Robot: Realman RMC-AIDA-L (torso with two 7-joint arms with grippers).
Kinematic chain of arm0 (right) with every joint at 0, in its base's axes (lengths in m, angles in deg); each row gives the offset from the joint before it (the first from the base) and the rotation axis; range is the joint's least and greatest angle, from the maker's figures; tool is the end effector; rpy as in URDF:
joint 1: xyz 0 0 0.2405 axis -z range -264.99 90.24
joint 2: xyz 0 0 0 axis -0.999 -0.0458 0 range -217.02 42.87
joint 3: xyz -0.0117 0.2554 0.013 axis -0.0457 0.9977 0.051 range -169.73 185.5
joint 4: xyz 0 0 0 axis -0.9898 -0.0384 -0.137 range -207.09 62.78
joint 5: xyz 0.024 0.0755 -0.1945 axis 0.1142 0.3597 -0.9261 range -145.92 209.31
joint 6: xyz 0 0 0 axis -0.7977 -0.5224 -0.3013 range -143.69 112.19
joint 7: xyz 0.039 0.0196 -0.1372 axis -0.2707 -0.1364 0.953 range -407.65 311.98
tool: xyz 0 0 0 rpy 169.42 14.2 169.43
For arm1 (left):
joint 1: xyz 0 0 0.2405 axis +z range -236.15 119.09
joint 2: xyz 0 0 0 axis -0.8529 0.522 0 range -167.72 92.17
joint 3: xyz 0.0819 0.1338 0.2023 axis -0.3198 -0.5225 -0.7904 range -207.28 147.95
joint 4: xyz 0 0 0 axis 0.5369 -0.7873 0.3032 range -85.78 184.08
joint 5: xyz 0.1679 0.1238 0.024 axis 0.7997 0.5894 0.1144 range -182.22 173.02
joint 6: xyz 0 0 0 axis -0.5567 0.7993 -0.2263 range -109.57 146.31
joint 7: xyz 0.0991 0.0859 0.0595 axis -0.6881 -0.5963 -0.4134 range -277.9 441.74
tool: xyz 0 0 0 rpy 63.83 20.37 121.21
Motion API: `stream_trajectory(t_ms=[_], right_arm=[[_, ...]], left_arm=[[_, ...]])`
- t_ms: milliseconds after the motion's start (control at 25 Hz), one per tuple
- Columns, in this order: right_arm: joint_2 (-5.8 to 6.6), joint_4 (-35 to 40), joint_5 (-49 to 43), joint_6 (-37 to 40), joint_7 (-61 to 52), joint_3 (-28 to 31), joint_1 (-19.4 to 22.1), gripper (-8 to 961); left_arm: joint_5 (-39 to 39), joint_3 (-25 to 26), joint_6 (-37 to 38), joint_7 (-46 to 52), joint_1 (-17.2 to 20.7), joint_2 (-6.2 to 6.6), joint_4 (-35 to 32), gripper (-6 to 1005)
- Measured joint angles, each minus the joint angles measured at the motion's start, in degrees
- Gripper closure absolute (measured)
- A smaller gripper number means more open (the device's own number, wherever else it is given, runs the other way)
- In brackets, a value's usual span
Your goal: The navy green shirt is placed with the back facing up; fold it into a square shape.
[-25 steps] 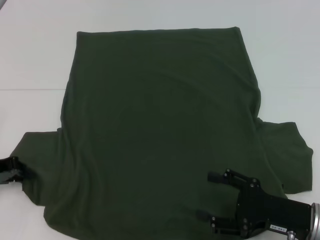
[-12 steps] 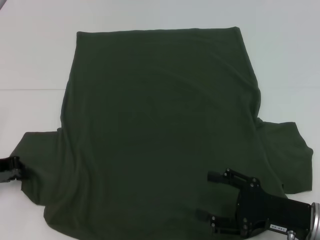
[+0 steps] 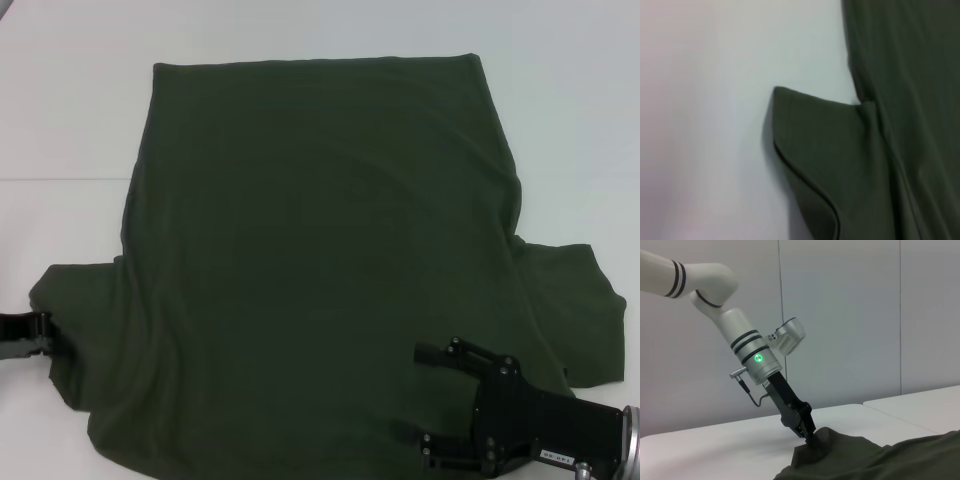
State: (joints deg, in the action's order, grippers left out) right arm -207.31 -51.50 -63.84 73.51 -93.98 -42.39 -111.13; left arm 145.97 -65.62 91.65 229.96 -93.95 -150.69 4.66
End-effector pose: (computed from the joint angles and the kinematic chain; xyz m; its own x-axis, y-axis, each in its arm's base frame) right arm 0.2744 0.2728 -0.0517 0.7671 -0.0754 -0.6371 -0.2920 -0.9253 -0.2421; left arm -0.3380 0.3729 0.0691 0.1126 0.9118 0.3948 0.9416 0.0289 -0.3354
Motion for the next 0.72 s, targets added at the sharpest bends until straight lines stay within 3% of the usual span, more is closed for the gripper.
stream_trajectory(t_ms=[280,720], right_arm=[[0.00,0.0,0.0,0.3,0.0,0.0,0.2,27],[0.00,0.0,0.0,0.4,0.0,0.0,0.2,27]], left_arm=[[0.2,-0.7,0.7,-1.8,0.6,-1.75,-3.6,968],[-0.7,-0.3,1.0,-1.3,1.0,-1.64,-4.1,967]])
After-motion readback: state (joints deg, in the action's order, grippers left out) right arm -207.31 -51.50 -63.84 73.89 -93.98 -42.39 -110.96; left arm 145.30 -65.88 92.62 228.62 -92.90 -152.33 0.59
